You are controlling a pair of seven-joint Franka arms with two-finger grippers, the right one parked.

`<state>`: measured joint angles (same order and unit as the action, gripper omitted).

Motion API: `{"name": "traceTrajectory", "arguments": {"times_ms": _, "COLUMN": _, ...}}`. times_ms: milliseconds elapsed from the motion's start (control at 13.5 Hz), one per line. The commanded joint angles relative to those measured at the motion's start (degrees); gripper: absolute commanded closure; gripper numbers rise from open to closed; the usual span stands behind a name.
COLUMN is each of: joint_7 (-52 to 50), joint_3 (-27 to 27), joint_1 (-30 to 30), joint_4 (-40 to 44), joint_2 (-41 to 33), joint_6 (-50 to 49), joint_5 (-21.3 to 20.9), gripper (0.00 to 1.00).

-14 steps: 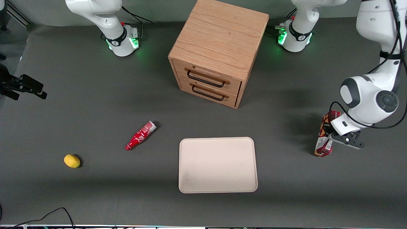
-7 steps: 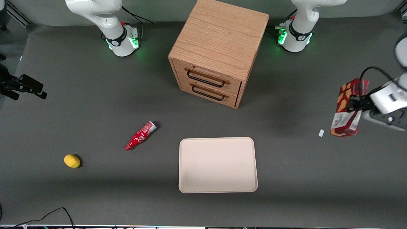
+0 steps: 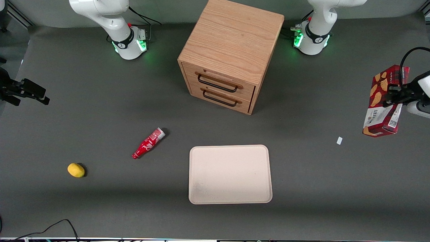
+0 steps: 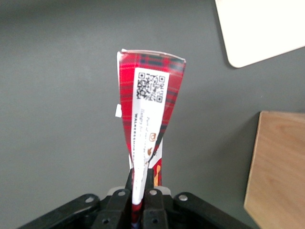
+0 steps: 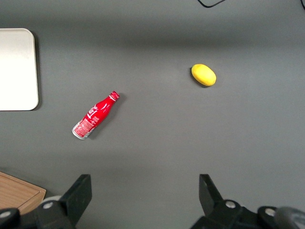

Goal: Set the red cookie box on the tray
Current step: 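Lift the cookie box upright with the left gripper, then carry the cookie box over the cream tray with the left gripper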

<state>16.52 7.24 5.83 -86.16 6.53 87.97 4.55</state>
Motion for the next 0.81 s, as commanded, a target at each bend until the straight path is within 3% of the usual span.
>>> {"name": "traceTrajectory", "arguments": {"times_ms": 0, "joint_7": -14.2, "joint_3": -6.9, "joint_1": 1.7, "joint_4": 10.1, "joint_2": 8.6, "joint_6": -1.6, "joint_5": -0.6, "gripper": 1.00}}
{"name": "traceTrajectory", "arguments": {"times_ms": 222, "joint_7": -28.1, "joint_3": -13.9, "joint_1": 3.4, "joint_4": 22.0, "joint_2": 20.2, "joint_6": -0.7, "joint_5": -2.3, "gripper": 1.00}}
{"name": "traceTrajectory", "arguments": {"times_ms": 370, "joint_7": -31.4, "joint_3": -13.7, "joint_1": 7.8, "joint_4": 29.4, "joint_2": 27.8, "joint_6": 0.7, "joint_5": -3.6, "gripper": 1.00}}
{"name": "traceTrajectory", "arguments": {"times_ms": 741, "joint_7": -36.8, "joint_3": -13.5, "joint_1": 13.8, "joint_4": 30.5, "joint_2": 38.5, "joint_6": 15.6, "joint_5": -7.8, "gripper": 1.00}}
